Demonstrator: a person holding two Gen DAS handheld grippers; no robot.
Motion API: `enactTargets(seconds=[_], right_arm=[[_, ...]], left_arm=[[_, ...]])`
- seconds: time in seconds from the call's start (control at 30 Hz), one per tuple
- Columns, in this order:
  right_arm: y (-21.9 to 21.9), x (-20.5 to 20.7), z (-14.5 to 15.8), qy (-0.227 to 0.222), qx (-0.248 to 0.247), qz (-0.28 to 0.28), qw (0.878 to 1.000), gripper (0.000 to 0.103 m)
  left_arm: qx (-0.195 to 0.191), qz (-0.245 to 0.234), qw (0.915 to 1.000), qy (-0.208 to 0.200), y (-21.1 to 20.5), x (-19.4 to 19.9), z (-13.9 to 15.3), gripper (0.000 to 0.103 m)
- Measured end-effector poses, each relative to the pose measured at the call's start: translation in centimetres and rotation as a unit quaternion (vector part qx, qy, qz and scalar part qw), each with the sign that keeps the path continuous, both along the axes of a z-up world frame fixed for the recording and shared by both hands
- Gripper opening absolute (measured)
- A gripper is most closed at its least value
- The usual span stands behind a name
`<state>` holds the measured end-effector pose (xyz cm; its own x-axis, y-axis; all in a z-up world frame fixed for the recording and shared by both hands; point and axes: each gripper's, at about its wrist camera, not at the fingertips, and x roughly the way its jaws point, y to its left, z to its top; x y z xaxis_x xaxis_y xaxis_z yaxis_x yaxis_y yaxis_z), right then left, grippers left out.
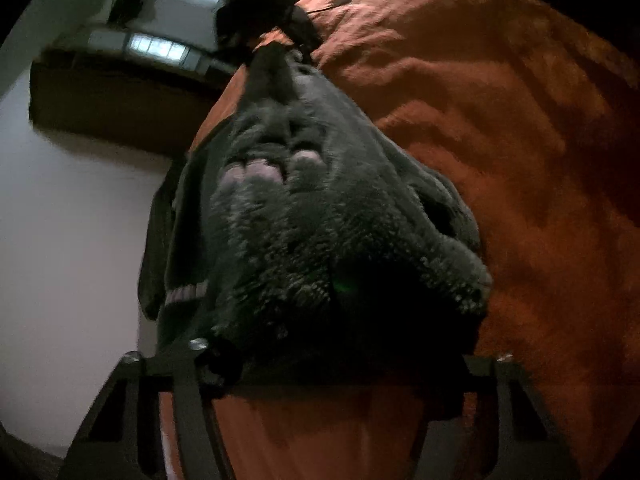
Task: Fold clothes
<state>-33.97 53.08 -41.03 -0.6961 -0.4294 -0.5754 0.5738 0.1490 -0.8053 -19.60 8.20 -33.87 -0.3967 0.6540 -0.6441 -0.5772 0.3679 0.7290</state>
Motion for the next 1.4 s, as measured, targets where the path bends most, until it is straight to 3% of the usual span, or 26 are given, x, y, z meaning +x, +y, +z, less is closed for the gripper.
enactTargets(seconds=[0.13,0.2,0.3,0.37,0.43,0.5,0.53,0.57,0.6,0.63,0.67,0.7,0.73,0.77,0.8,0.83,0.87,0.9,0.93,0.97,1.0,1.07,1.13,1.23,1.27,1.4], right_arm=[[-0.2,-0.9,3.9,-0.042,-0.031,-0.058,0.997,0.034],[0.3,-1.6,7.7,-0.082,-0.071,-0.092,0.990,0.030],[1.2,-2.5,13.3,-0.140,-0.131,-0.141,0.971,0.026],[2.0,-3.2,16.8,-0.184,-0.168,-0.170,0.954,0.025],[3.8,-5.2,19.9,-0.273,-0.227,-0.212,0.910,0.024],[5.6,-7.3,23.0,-0.359,-0.282,-0.251,0.854,0.024],[6.5,-8.3,24.5,-0.398,-0.307,-0.270,0.822,0.024],[7.2,-9.8,24.2,-0.417,-0.312,-0.301,0.799,0.024],[8.1,-11.7,23.2,-0.446,-0.316,-0.337,0.767,0.024],[9.1,-14.0,21.6,-0.481,-0.323,-0.377,0.723,0.024],[10.5,-16.7,19.0,-0.500,-0.337,-0.430,0.672,0.024],[12.0,-19.0,16.1,-0.504,-0.347,-0.481,0.628,0.024],[13.4,-21.3,13.1,-0.505,-0.356,-0.529,0.582,0.024],[14.8,-23.5,10.3,-0.504,-0.362,-0.574,0.534,0.030],[16.0,-24.7,8.4,-0.498,-0.361,-0.615,0.494,0.033],[17.3,-25.8,6.4,-0.492,-0.360,-0.653,0.449,0.033],[19.4,-26.1,4.7,-0.512,-0.379,-0.674,0.375,0.039],[21.4,-25.4,4.3,-0.522,-0.423,-0.673,0.309,0.047],[22.8,-24.4,4.8,-0.524,-0.467,-0.656,0.279,0.049],[23.5,-23.4,5.7,-0.526,-0.498,-0.634,0.272,0.052],[23.8,-22.2,6.8,-0.526,-0.520,-0.613,0.277,0.060],[23.2,-18.1,9.4,-0.514,-0.530,-0.597,0.315,0.071],[21.0,-14.2,10.4,-0.511,-0.519,-0.588,0.352,0.078],[17.8,-9.1,8.8,-0.512,-0.492,-0.594,0.378,0.078],[17.0,-8.1,8.2,-0.500,-0.489,-0.601,0.386,0.078],[14.4,-5.4,5.8,-0.473,-0.499,-0.592,0.420,0.078]], left_arm=[[0.028,0.071,0.9937,-0.082,0.2,0.4,4.1,0.047],[0.042,0.109,0.9822,-0.147,0.0,-0.3,6.7,0.046],[0.062,0.165,0.9483,-0.264,-1.0,-1.9,10.8,0.046],[0.078,0.192,0.9201,-0.332,-1.8,-2.8,13.7,0.045],[0.090,0.226,0.8761,-0.416,-0.9,-3.9,16.2,0.044],[0.097,0.267,0.8019,-0.526,-1.7,-6.5,18.5,0.044],[0.112,0.285,0.7702,-0.559,-2.2,-7.9,18.7,0.041],[0.127,0.303,0.7375,-0.590,-2.8,-9.3,18.7,0.023],[0.141,0.342,0.6993,-0.612,-2.7,-11.1,18.1,0.023],[0.150,0.388,0.6566,-0.629,-2.6,-13.1,16.7,0.020],[0.158,0.433,0.6107,-0.644,-2.6,-15.2,15.2,0.015],[0.176,0.479,0.5565,-0.656,-2.8,-17.8,12.9,0.012],[0.187,0.498,0.5333,-0.658,-2.7,-19.3,11.6,0.010],[0.200,0.505,0.5255,-0.655,-3.0,-19.8,11.1,0.010],[0.213,0.511,0.5191,-0.651,-3.4,-20.2,10.7,0.010],[0.225,0.517,0.5125,-0.647,-3.7,-20.6,10.3,0.010],[0.238,0.524,0.5058,-0.643,-4.1,-20.9,9.9,0.011],[0.250,0.529,0.4989,-0.639,-4.4,-21.3,9.5,0.011],[0.262,0.535,0.4919,-0.635,-4.8,-21.7,9.1,0.014],[0.275,0.541,0.4848,-0.630,-5.1,-22.1,8.6,0.018],[0.272,0.545,0.4906,-0.624,-5.3,-21.5,8.7,0.023],[0.257,0.550,0.5019,-0.616,-5.3,-19.9,8.6,0.059],[0.236,0.553,0.5071,-0.618,-5.1,-18.5,8.1,0.064],[0.190,0.554,0.5250,-0.617,-1.6,-16.9,6.6,0.064],[0.178,0.562,0.5261,-0.613,-0.7,-16.7,5.8,0.064],[0.179,0.574,0.5047,-0.619,2.2,-17.3,2.9,0.064]])
